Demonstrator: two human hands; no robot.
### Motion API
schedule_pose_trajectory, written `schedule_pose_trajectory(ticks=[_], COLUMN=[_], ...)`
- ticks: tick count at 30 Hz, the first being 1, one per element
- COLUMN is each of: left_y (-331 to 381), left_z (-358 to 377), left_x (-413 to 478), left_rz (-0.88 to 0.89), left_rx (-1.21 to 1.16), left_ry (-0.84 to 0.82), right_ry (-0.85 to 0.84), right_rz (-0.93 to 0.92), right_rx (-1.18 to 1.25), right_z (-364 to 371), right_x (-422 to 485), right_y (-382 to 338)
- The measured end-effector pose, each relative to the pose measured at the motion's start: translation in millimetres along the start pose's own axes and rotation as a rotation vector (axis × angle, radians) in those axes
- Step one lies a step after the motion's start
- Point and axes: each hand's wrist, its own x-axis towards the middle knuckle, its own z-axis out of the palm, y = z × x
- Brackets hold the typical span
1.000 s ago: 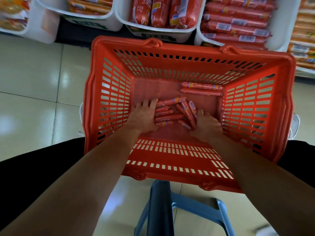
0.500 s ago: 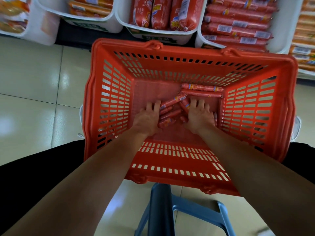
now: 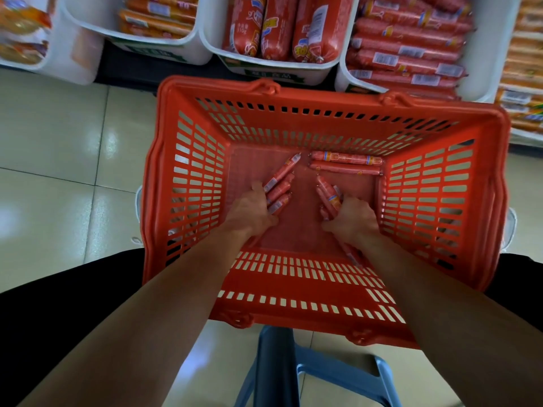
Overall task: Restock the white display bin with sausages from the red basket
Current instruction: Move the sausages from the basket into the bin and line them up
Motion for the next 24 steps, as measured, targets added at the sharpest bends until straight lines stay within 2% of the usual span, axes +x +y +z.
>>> schedule_pose_trajectory(ticks=[8,12,18,22,24], left_y=[8.7,20.5,32.5,46.6,58.8], left_z=[-11.4,-26.7,-55.0,-87.2,-105.0], left_x=[-18.7,-44.3,-84.7,-119.8,-139.7], left_rz=[-0.035,-0.014,0.003,0.045,0.043], left_rx=[-0.145,-0.216,-0.338,-0.424,-0.299], left_ry=[-0.02,-0.044,0.012,-0.011,0.047], right_ry=[-0.022,0.0,-0.018,0.036,0.068], right_rz=[0.016,-0.067,-0.187,-0.25,-0.286], right_rx=[0.218,0.213,0.147,0.099,0.099], right_z=[-36.0,-53.3,-85.0,-120.1,-143.6], right_x=[-4.8,-22.7,-61.8,-92.7,-107.2], right_y=[11.8,-0.7,-24.3,-37.9,-43.7])
